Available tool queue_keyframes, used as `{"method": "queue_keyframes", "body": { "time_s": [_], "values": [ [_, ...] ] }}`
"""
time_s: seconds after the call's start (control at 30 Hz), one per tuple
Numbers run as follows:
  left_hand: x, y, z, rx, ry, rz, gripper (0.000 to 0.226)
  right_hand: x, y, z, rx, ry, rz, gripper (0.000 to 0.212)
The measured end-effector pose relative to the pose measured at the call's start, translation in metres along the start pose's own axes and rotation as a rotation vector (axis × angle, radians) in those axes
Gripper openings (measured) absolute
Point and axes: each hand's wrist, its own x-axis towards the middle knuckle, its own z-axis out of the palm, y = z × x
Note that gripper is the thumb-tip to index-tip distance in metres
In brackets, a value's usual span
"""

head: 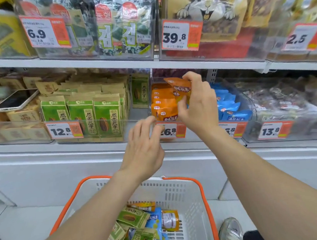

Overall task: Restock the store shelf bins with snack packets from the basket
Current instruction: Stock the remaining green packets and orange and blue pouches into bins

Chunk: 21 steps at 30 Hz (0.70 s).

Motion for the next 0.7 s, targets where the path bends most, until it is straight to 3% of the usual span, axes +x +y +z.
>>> {"method": "queue_keyframes", "body": {
  "time_s": [0.17,0.33,0.47,0.57,0.7],
  "values": [
    [0.05,0.002,0.002,0.0,0.012,-0.058,0.045,0.033,0.027,0.012,-0.043,-0.311,0.152,0.063],
    [0.106,0.003,0.017,0.072,-0.044,-0.132,0.058,0.072,0.046,0.023,-0.283,-0.703,0.257,0.045],
    [0.139,0.011,0.03,0.152,-0.171,-0.229,0.08,0.095,0.054,0.041,-0.34,-0.854,0.301,0.042],
    [0.144,0.015,0.038,0.26,-0.298,-0.342,0.104,0.102,0.063,0.059,-0.338,-0.911,0.335,0.026],
    [0.142,0.012,0.044,0.265,-0.309,-0.45,0.099,0.104,0.069,0.083,-0.325,-0.899,0.299,0.013]
  ]
}}
